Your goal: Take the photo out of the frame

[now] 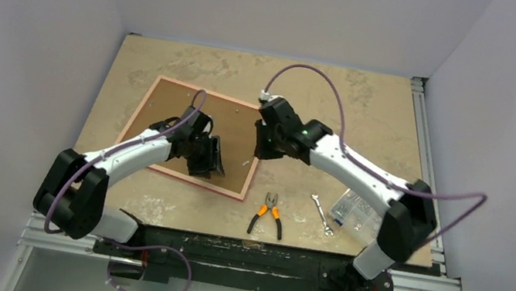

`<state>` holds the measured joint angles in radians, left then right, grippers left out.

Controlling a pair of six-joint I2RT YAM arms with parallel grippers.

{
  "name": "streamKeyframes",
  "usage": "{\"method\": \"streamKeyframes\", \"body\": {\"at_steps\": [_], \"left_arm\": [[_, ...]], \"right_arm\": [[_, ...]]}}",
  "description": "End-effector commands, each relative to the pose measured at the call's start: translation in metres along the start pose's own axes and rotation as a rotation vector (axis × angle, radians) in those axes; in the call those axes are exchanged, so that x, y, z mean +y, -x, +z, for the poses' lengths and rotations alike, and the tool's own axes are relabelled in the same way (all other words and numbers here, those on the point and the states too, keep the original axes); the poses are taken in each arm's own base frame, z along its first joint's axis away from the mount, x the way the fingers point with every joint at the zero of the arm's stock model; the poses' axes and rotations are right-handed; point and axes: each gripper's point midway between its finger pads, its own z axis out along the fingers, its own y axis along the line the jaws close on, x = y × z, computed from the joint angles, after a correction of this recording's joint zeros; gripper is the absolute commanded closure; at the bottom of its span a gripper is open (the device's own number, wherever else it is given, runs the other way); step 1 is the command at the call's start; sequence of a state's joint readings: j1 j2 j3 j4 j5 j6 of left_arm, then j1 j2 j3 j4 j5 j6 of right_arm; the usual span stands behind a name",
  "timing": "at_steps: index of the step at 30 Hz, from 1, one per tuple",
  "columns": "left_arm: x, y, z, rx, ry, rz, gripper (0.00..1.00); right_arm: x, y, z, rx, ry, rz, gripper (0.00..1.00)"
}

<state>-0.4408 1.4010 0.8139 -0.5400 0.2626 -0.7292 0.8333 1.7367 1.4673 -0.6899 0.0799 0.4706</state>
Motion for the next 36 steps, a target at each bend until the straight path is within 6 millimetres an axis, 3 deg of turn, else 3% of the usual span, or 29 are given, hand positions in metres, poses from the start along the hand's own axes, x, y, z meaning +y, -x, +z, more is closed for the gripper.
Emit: {"method": "streamKeyframes", "body": {"at_steps": [1,7,11,18,22,27,30,36], "left_arm": [[-0.02,0.018,-0.025,-0.122,-0.083,0.085,0.53],[-0.05,0.032,-0.067,-0.233,-0.144,0.262,0.5],[-0.07,0.035,-0.089,-0.246,-0.178,0.309,0.5],[-0.092,0.028,-0.097,-0.25,-0.256,0.364,0.5],[-0.086,0.017,-0.093,-0.215,-0.247,0.384,0.5],[-0.075,0.007,-0.099,-0.234,-0.243,0.399,0.5],[-0.071,0.002,-0.108,-0.256,-0.253,0.418,0.5],[-0.066,-0.002,-0.116,-0.28,-0.254,0.434,0.5]], "right_arm": [[-0.036,0.025,-0.043,-0.276,-0.072,0.141,1.0],[-0.166,-0.018,-0.06,-0.389,-0.411,0.383,1.0],[-0.216,-0.025,-0.075,-0.521,-0.468,0.516,1.0],[-0.296,-0.006,-0.101,-0.792,-0.545,0.715,1.0],[-0.332,0.006,-0.094,-0.874,-0.515,0.806,1.0],[-0.369,0.004,-0.07,-0.861,-0.495,0.907,1.0],[-0.378,-0.002,-0.054,-0.856,-0.498,0.889,1.0],[-0.373,-0.014,-0.045,-0.867,-0.43,0.941,0.93]]}}
